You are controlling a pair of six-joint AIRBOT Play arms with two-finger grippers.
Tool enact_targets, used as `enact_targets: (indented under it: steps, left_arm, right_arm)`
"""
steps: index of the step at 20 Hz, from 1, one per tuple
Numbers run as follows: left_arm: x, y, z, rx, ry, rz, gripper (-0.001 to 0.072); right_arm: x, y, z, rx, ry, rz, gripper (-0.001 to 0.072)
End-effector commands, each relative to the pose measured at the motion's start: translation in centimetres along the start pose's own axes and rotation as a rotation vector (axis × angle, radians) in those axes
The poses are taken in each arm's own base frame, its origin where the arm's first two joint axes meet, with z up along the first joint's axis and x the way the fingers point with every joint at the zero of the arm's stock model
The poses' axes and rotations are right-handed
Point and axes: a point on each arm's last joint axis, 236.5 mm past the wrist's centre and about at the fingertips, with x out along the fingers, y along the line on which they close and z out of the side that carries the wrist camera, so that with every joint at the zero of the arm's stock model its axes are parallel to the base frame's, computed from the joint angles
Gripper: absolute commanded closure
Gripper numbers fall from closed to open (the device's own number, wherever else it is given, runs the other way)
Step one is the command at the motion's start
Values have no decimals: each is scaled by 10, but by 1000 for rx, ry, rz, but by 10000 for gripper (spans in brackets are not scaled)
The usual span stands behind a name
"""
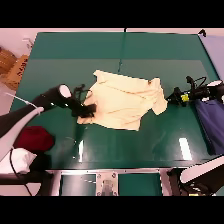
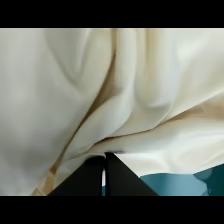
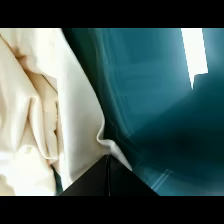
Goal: Fold the shirts.
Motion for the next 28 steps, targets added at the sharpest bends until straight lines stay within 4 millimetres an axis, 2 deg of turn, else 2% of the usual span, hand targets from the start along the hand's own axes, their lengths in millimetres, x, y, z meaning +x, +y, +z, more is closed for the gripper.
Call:
enact_targets:
  steps: [1, 3, 5, 7, 9, 10, 11, 12, 13, 14, 15, 17, 18, 21, 24, 26, 28]
  left_arm:
    - [-55, 34, 76, -34, -204, -12, 689]
    - [-92, 47, 116, -37, -332, -12, 689]
    - [-123, 64, 146, -65, -444, -4, 689]
    - [-137, 81, 156, -100, -486, 3, 688]
    - [-138, 89, 149, -101, -458, 7, 687]
    - [-138, 90, 143, -93, -431, 5, 528]
    - [-140, 91, 137, -98, -401, 1, 147]
    - [-144, 94, 130, -110, -365, -6, -13]
    - [-150, 97, 121, -122, -323, -15, -13]
    - [-155, 99, 110, -130, -273, -24, -13]
    - [-155, 97, 98, -137, -220, -40, -13]
    - [-144, 86, 71, -131, -103, -65, -13]
    - [-130, 76, 59, -124, -55, -70, -13]
    - [-72, 37, 28, -75, 32, -83, -13]
    - [-13, -8, 3, -17, 21, -99, -13]
    - [13, -23, -6, -2, -10, -81, -13]
    - [26, -35, -11, 17, -32, -75, -13]
  right_arm:
    - [-3, 9, -41, 23, 4, 4, 690]
    - [2, 7, -76, 82, -33, -22, 690]
    - [19, 8, -119, 101, -13, -44, 690]
    - [39, 18, -153, 79, 18, -49, 690]
    - [51, 33, -162, 21, 29, -52, 689]
    - [48, 40, -159, 2, 31, -45, 688]
    - [40, 48, -152, -18, 26, -36, 671]
    - [27, 56, -140, -26, 6, -20, 561]
    - [13, 62, -125, -27, -26, -5, 454]
    - [-4, 66, -107, -19, -78, 4, 380]
    - [-18, 68, -87, -27, -143, 3, 368]
    - [-34, 69, -53, -38, -250, -9, 369]
    - [-34, 68, -42, -37, -269, -14, 369]
    - [-15, 56, -24, 3, -231, -9, 378]
    - [8, 47, -11, 38, -188, 17, 378]
    - [20, 52, -4, 21, -172, 46, 378]
    - [30, 58, 1, 13, -157, 56, 378]
